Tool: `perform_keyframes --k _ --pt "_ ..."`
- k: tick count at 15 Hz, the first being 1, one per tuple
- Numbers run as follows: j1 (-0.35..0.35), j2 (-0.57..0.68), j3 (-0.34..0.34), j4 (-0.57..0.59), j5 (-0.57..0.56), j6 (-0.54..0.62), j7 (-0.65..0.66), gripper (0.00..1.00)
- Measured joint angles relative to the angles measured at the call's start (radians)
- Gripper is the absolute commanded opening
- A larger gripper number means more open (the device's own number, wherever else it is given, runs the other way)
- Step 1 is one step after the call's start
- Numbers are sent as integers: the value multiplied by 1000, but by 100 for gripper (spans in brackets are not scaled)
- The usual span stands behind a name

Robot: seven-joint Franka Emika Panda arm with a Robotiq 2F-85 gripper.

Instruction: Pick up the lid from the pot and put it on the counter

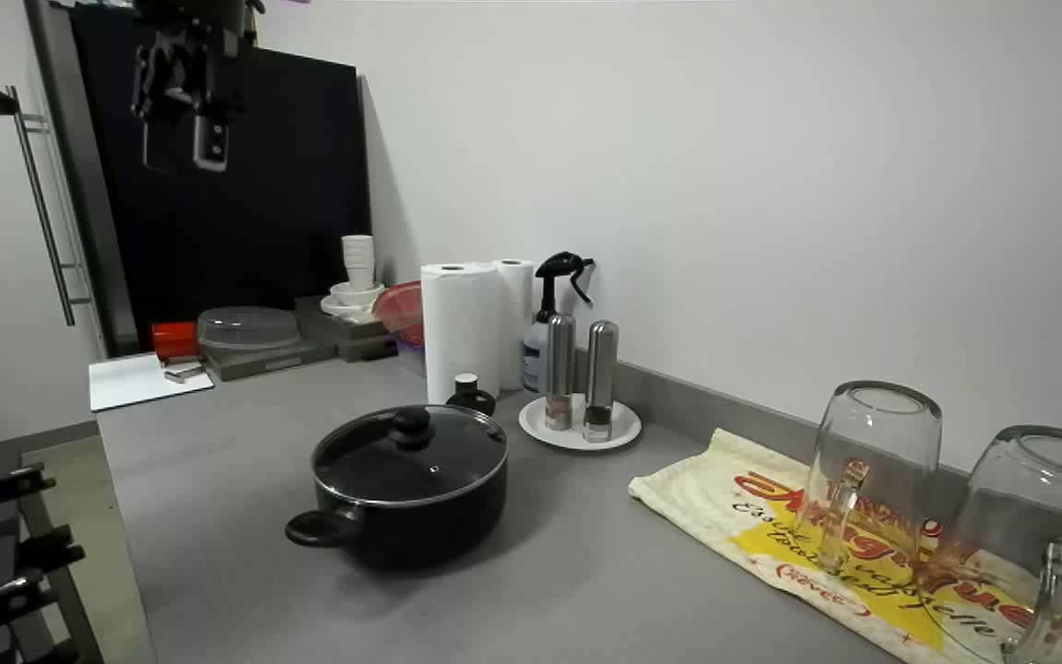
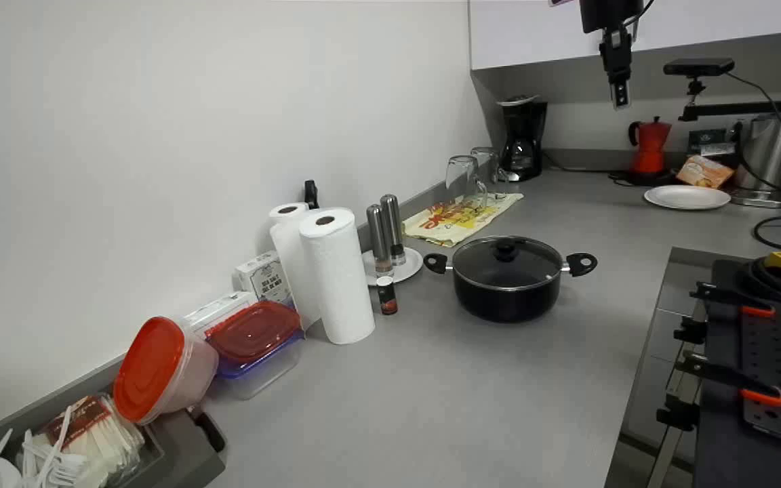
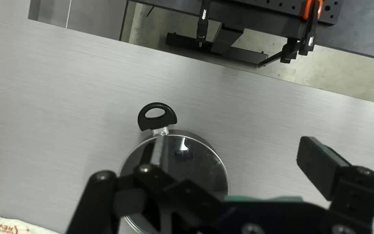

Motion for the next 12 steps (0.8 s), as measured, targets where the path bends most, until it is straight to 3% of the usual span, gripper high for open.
perform_keyframes --k 12 --pt "0 9 0 45 -8 46 20 100"
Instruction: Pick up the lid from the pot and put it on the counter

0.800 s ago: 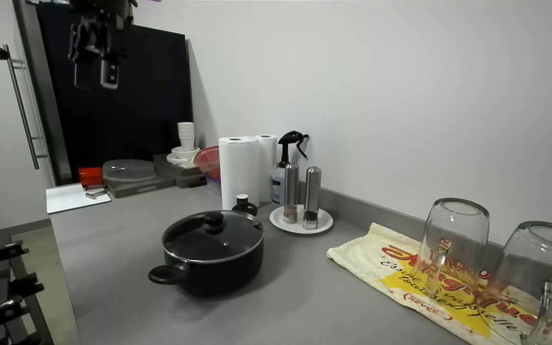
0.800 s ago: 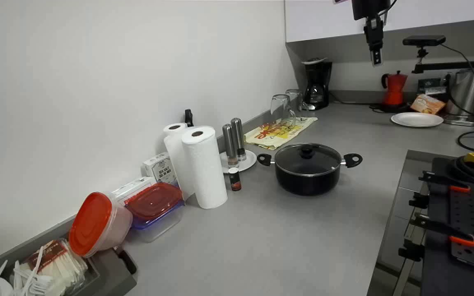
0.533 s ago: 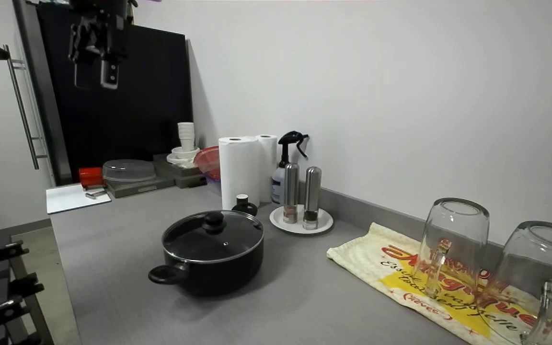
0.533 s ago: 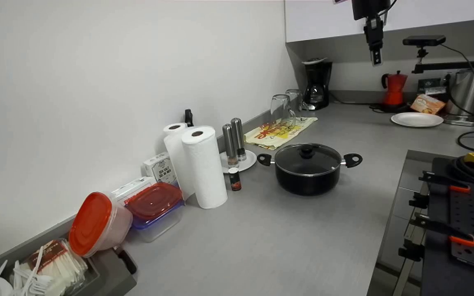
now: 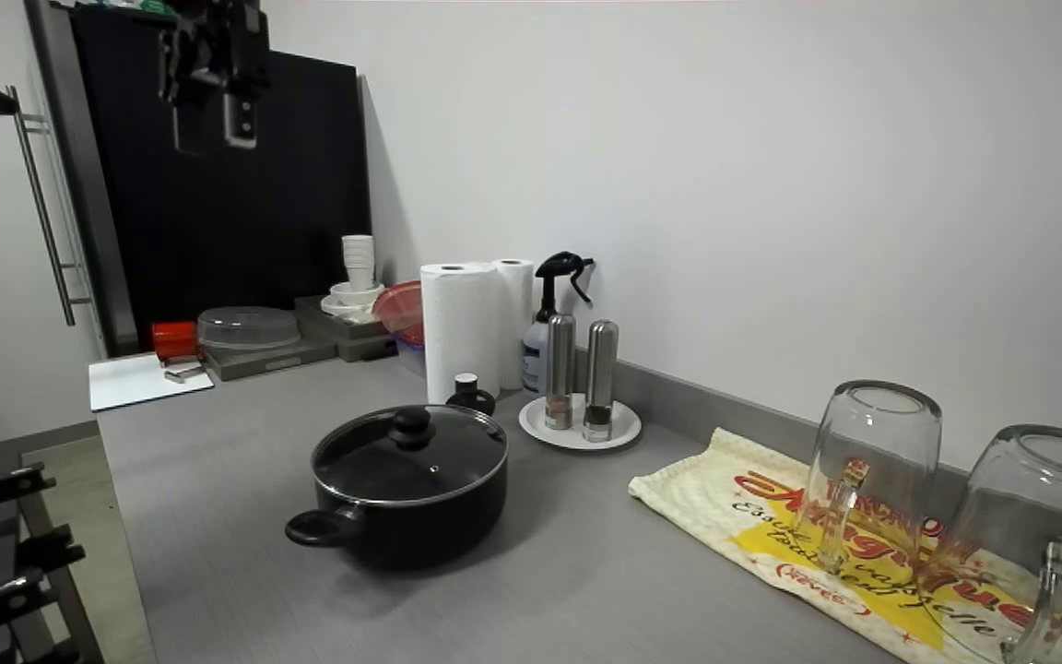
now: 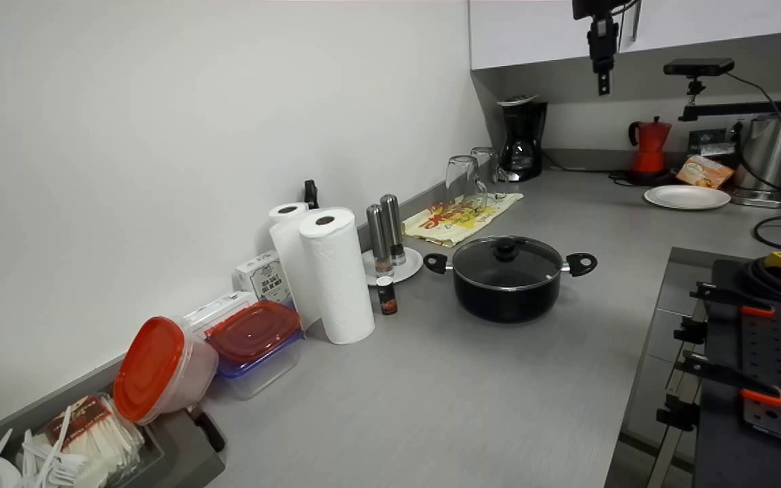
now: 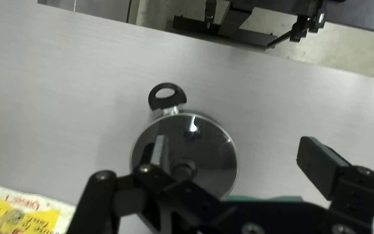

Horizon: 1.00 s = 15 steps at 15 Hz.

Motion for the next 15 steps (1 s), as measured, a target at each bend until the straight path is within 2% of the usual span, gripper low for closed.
perform_keyframes --k 4,8,15 --pt "1 49 15 131 -11 100 12 100" --pt "6 158 50 243 -32 203 50 100" --pt "4 398 66 280 -39 284 96 100"
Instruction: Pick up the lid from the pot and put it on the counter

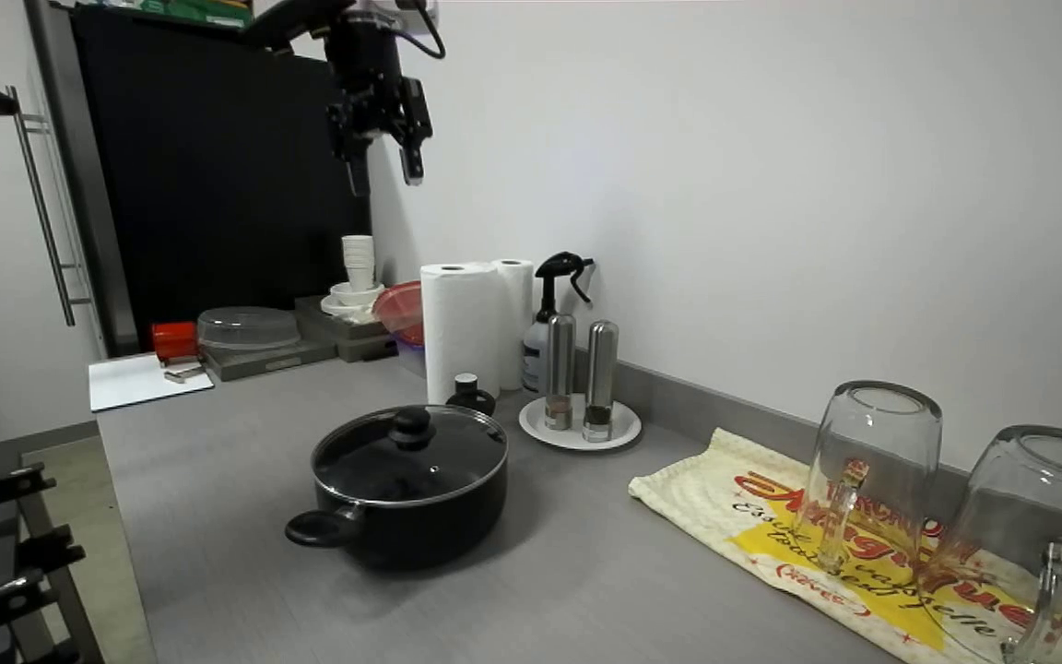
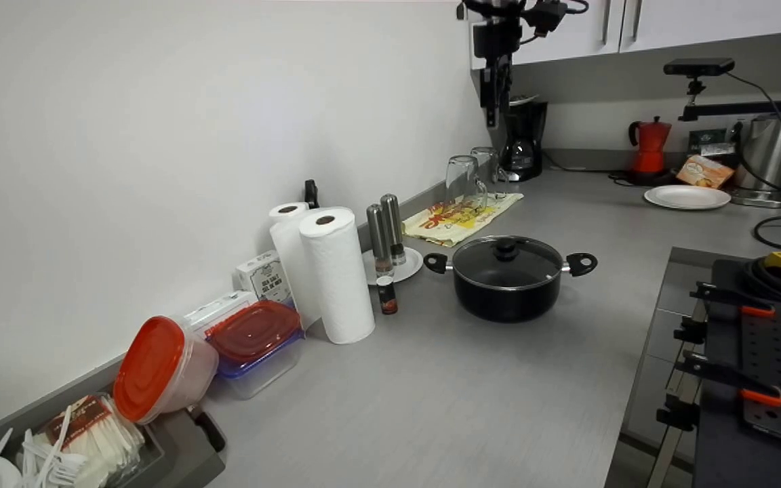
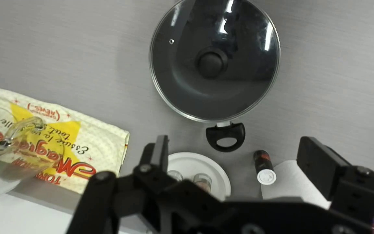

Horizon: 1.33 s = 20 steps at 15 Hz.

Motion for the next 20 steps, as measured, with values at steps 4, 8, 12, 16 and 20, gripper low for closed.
perform_keyframes --k 4,8,12,16,20 --pt "-18 95 -16 21 0 6 3 100" --pt "-33 186 -32 71 0 5 3 100" --pt "-41 323 -40 138 0 0 12 100" --pt "-42 438 -44 209 1 -22 26 100" --pt "-48 510 -49 263 4 -63 29 100"
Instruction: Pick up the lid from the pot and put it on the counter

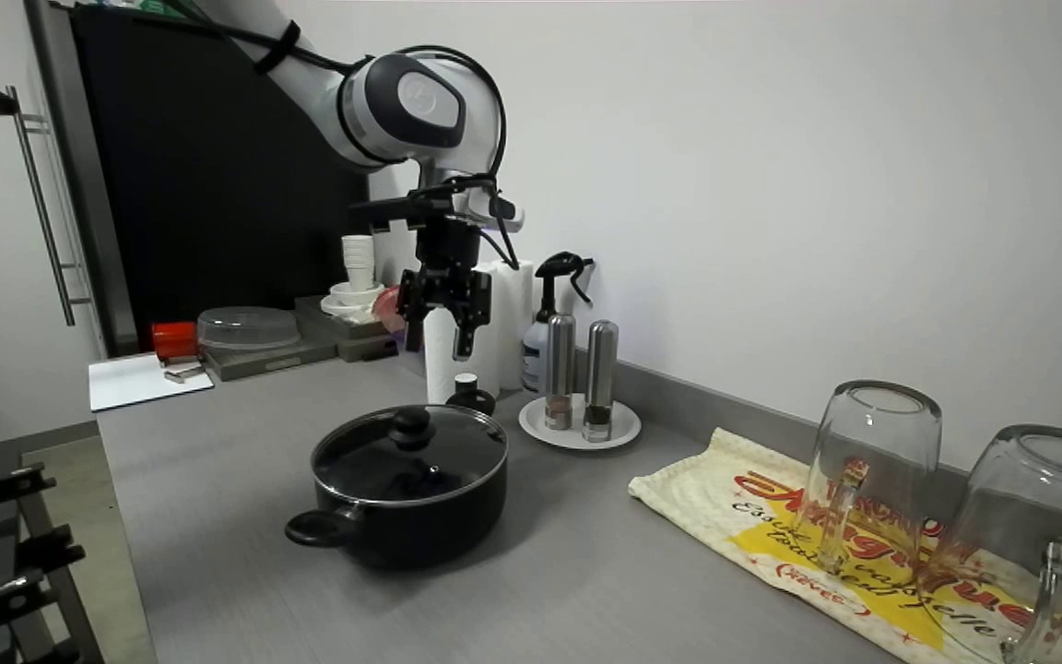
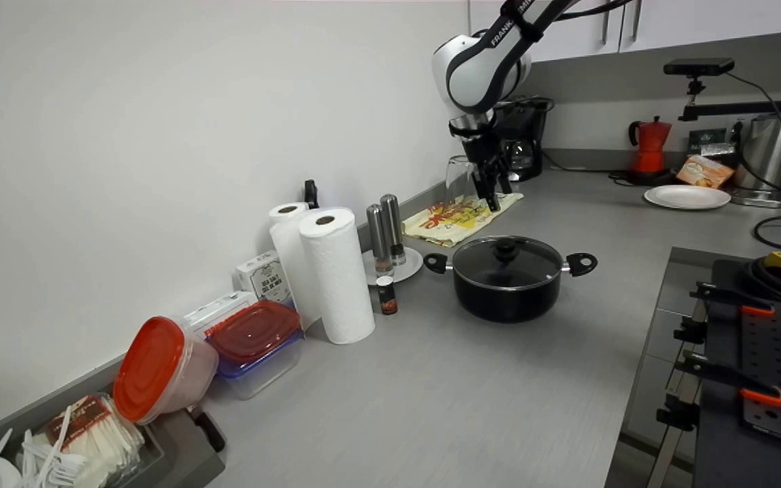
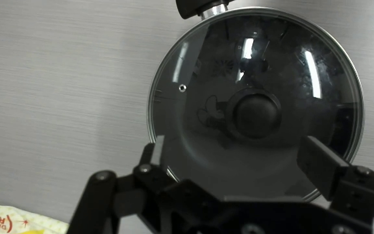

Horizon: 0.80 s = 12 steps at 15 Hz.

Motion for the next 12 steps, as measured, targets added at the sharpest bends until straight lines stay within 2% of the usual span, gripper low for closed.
perform_keyframes --k 5,12 --pt "-11 47 0 31 21 -44 0 100" --pt "-2 53 20 17 23 -51 0 100"
